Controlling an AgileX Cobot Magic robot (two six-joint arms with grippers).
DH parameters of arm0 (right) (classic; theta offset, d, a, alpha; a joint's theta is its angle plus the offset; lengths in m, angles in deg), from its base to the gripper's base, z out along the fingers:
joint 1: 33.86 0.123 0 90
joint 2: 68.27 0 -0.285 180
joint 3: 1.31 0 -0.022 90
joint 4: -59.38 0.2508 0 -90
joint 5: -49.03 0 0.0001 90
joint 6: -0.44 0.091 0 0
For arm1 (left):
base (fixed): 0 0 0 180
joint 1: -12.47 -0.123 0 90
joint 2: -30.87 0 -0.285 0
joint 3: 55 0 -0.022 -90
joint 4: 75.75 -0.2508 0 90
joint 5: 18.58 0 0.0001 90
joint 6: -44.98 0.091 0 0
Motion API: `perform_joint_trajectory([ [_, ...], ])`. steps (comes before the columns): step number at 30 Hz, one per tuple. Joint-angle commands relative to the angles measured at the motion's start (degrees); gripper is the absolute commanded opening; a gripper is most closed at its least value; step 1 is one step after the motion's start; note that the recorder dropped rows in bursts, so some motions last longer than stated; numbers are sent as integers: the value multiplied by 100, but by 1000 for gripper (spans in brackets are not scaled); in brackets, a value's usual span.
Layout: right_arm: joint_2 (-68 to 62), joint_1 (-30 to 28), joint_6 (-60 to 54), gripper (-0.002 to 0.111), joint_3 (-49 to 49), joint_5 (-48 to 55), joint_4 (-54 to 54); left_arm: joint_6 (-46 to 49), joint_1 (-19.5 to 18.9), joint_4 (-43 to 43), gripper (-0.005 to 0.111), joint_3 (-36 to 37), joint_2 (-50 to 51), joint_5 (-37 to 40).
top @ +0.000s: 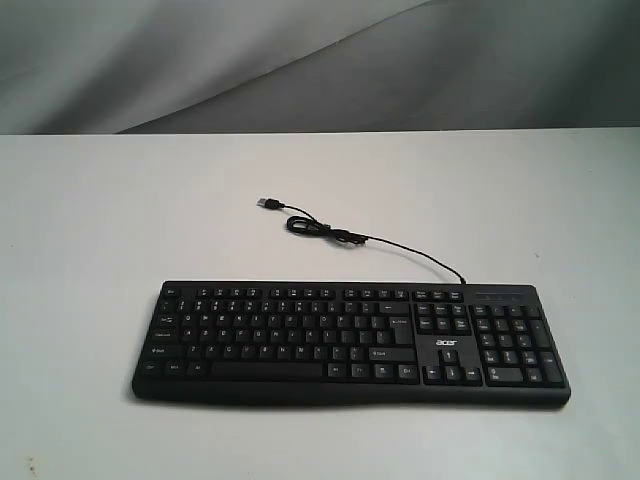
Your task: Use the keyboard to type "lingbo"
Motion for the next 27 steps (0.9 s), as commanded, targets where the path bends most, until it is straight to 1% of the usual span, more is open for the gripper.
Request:
perform_joint_trajectory([
  [1, 34, -39, 25, 0, 21, 15, -26, -23, -11, 46, 0, 25, -15, -26],
  [7, 34, -39, 25, 0, 21, -56, -28, -23, -11, 46, 0, 25, -15, -26],
  [11, 34, -39, 25, 0, 21, -874, 329, -23, -11, 46, 0, 25, -15, -26],
  [14, 34, -39, 25, 0, 21, -1444, 396, -23, -11, 46, 0, 25, -15, -26],
  [17, 34, -39, 25, 0, 21, -1698, 396, -23, -11, 46, 0, 25, -15, -26],
  [24, 34, -39, 25, 0, 21, -1860, 396, -23, -11, 46, 0, 25, -15, -26],
  [27, 34, -39, 35, 0, 21, -2437, 526, -23, -11, 46, 0, 25, -15, -26],
])
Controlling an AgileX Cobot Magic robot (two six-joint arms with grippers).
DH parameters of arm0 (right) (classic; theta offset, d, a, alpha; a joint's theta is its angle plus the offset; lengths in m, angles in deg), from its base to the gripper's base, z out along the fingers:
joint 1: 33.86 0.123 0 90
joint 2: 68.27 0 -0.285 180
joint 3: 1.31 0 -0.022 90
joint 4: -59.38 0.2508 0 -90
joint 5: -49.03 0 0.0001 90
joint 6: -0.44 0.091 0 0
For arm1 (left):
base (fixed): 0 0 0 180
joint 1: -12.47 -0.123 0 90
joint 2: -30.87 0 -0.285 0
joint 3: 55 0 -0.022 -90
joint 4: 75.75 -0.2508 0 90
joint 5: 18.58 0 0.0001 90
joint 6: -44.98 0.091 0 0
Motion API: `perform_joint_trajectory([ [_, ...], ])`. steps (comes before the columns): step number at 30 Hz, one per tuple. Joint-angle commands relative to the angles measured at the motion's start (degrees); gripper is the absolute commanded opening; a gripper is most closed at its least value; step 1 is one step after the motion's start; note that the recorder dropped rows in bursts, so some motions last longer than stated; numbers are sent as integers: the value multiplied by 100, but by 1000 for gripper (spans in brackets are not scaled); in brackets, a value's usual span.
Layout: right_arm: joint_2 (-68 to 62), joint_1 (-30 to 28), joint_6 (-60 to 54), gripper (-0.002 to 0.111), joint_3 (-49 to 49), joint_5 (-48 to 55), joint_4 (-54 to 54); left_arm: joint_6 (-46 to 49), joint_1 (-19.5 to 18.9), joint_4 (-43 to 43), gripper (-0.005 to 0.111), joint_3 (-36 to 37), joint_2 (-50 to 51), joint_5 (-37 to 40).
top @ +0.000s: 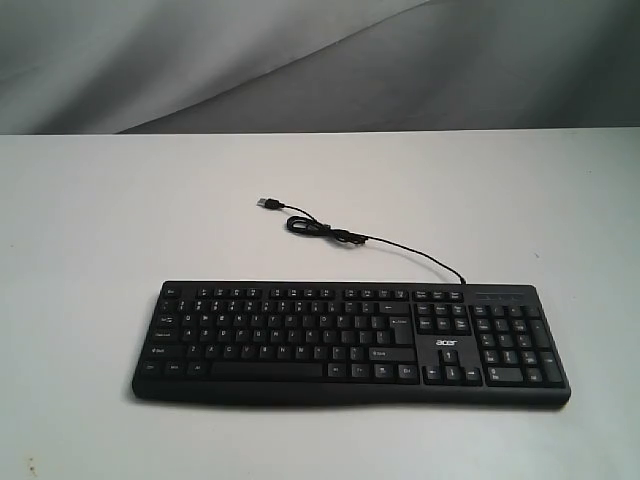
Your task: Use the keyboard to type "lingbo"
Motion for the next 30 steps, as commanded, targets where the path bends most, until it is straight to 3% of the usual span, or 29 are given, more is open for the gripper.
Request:
perform_joint_trajectory([
  [1, 34, -39, 59, 0, 21, -707, 280, -23, -11, 46, 0, 25, -15, -26],
  [4, 21, -39, 163, 0, -246, -264, 316, -23, -11, 46, 0, 25, -15, -26],
  [9, -143, -39, -291, 0, -1819, 1006, 316, -23, -11, 46, 0, 25, -15, -26],
  [14, -1293, 6, -607, 0, -2983, 2269, 515, -23, -11, 46, 0, 25, -15, -26],
  [17, -2105, 461, -1339, 0, -3392, 2890, 1320, -23, -11, 46, 0, 25, -15, -26],
  [20, -2938, 1047, -1846, 0, -3477, 3303, 2233, -23, -11, 46, 0, 25, -15, -26],
  [23, -3549, 1408, -1846, 0, -3477, 3829, 2475, -23, -11, 46, 0, 25, -15, -26],
  [27, -4201, 1618, -1798, 0, -3477, 4573, 2530, -23, -11, 46, 0, 25, -15, -26],
  [30, -4476, 1628, -1784, 0, -3477, 4582, 2810, -23, -11, 46, 0, 25, -15, -26],
])
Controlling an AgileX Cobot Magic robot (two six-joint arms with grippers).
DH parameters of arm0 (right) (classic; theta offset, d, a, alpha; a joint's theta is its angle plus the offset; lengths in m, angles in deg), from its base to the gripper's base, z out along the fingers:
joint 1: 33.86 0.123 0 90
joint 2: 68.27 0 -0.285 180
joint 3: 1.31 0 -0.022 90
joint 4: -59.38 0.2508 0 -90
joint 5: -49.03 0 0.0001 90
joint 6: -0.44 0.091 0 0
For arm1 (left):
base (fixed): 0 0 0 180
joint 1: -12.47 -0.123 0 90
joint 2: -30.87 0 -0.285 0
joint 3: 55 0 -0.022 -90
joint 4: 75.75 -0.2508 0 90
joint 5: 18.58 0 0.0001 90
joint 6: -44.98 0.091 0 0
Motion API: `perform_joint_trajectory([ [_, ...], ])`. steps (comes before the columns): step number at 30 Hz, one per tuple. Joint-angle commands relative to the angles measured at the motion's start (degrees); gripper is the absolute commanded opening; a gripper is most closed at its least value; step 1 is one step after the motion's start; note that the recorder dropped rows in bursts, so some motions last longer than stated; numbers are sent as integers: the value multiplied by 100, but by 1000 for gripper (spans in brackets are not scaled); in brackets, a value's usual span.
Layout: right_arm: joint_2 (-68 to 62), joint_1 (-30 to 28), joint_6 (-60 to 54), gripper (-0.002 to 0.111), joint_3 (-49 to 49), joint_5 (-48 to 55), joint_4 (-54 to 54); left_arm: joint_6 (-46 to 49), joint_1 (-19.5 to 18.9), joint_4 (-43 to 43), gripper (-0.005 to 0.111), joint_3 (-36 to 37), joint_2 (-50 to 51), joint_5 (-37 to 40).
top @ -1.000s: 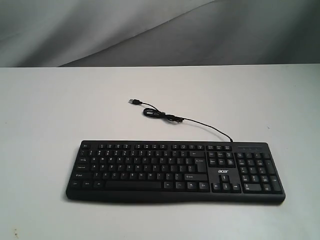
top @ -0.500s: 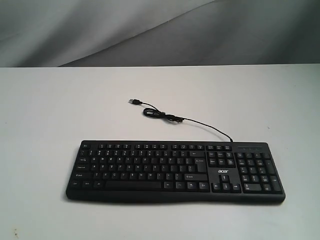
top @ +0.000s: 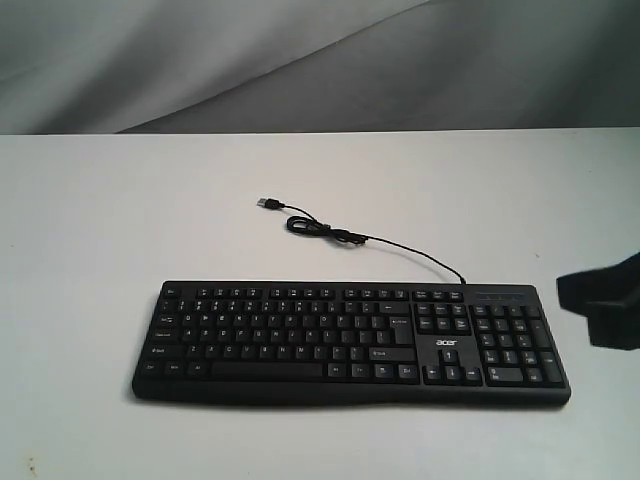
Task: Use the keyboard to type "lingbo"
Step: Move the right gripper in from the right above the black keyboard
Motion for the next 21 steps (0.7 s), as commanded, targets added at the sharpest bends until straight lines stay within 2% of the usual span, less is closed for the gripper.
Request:
perform_joint_trajectory([
  [1, -358, 45, -42, 0, -15, 41, 471, -23, -11, 46, 0, 25, -15, -26],
  [9, -415, 45, -42, 0, -15, -1482, 708, -23, -11, 46, 0, 25, -15, -26],
  [13, -415, 45, -42, 0, -15, -1499, 1110, -23, -11, 46, 0, 25, -15, -26],
  [21, -415, 45, -42, 0, -15, -1625, 1122, -23, -11, 46, 0, 25, -15, -26],
])
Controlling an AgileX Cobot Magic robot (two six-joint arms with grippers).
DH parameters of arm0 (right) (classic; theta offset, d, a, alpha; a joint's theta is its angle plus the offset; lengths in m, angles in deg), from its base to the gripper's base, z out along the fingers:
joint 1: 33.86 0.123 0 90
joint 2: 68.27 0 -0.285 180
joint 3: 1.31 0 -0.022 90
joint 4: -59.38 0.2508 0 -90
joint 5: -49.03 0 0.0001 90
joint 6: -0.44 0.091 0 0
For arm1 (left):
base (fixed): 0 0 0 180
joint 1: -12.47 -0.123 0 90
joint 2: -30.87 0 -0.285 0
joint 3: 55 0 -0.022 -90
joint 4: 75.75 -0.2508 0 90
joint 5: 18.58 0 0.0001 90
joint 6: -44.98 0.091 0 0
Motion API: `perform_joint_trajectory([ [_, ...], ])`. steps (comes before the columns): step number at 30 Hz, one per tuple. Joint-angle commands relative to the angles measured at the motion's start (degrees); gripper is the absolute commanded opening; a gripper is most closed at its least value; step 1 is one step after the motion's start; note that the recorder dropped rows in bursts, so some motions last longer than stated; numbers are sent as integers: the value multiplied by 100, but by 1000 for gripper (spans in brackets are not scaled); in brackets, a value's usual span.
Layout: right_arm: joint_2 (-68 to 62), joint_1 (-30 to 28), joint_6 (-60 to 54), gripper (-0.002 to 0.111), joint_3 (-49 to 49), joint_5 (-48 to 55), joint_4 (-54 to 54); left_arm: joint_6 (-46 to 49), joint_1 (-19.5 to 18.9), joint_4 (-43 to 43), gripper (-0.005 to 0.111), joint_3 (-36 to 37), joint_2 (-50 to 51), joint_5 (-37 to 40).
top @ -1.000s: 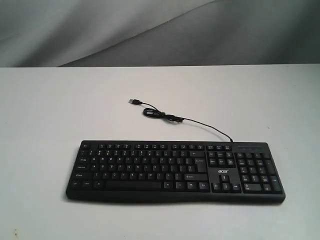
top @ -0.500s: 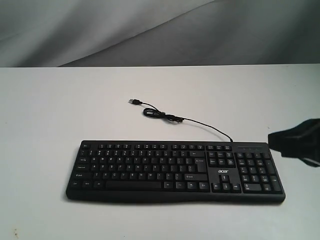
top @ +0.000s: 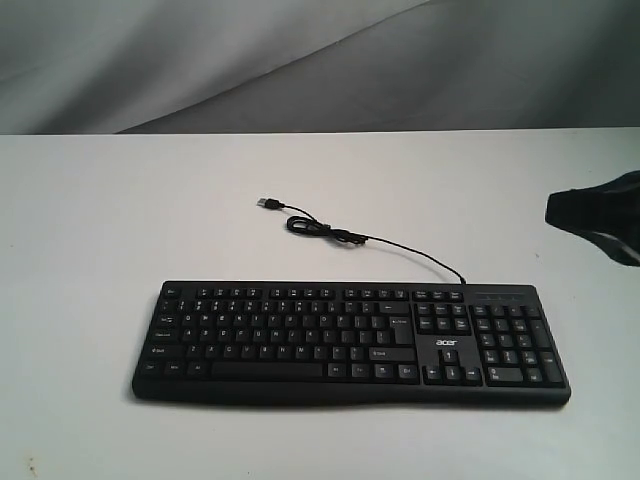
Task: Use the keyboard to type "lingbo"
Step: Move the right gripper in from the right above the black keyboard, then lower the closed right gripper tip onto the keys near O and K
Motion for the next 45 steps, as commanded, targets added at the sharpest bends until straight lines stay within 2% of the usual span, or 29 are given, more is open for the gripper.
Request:
perform_joint_trajectory([
  [1, -20, 12, -42, 0, -15, -105, 35, -23, -11, 46, 0, 25, -15, -26],
  [5, -175, 12, -86, 0, -39, -115, 35, -23, -11, 46, 0, 25, -15, -26],
  [12, -974, 28, -103, 0, -448, 554, 35, -23, -11, 46, 0, 25, -15, -26],
  [25, -2709, 1190, -229, 0, -1831, 633, -196, -23, -11, 46, 0, 25, -15, -26],
  [34, -3578, 1534, -229, 0, -2562, 609, -297, -23, -11, 46, 0, 25, -15, -26],
  [45, -4394, 1607, -202, 0, -2859, 604, -384, -23, -11, 46, 0, 25, -15, -26],
])
